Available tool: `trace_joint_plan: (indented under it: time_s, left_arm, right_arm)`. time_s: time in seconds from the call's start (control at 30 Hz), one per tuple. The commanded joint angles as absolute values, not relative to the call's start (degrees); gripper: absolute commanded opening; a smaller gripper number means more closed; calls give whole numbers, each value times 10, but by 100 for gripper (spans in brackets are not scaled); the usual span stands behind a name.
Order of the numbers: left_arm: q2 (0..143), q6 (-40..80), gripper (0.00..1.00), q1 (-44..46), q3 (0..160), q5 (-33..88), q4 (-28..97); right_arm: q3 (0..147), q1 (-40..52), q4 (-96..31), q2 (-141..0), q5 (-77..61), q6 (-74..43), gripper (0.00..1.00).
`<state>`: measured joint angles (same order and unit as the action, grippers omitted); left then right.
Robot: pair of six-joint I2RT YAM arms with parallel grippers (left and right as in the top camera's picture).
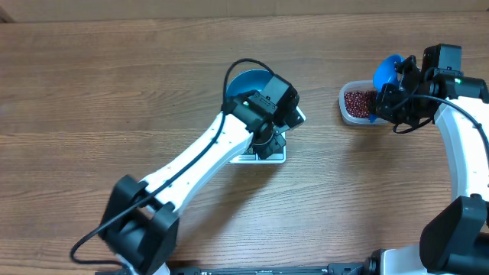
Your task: Scoop item into bowl and weigh 150g on scale
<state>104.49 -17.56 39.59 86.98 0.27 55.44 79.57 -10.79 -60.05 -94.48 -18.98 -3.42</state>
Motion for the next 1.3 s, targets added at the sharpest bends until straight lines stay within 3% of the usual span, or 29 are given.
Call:
trace_joint_plan:
  time_s: [0.0,0.17,0.5,0.7,0.97,1.27]
  left_arm:
    - [1031,-163,4,386,877,9,610]
    - [1031,-165,4,378,851,9,631]
    - [1031,-253,4,340,791,11,544]
    - [1024,-244,4,319,854,36,573]
    - [1014,-199,4,165,1043,76,538]
    - [1028,-29,4,0,1044,82,484]
  right_arm:
    - [798,-106,-599,-944,-185,-37,4]
    - [798,-106,-599,-944,-185,-37,4]
    - [798,-106,-582,-944,-185,-37,5]
    - [798,-106,-583,-944,-185,-37,4]
    - [798,-106,-577,-944,-182,-30,4]
    - [798,-106,-575,-944,-169,-30,4]
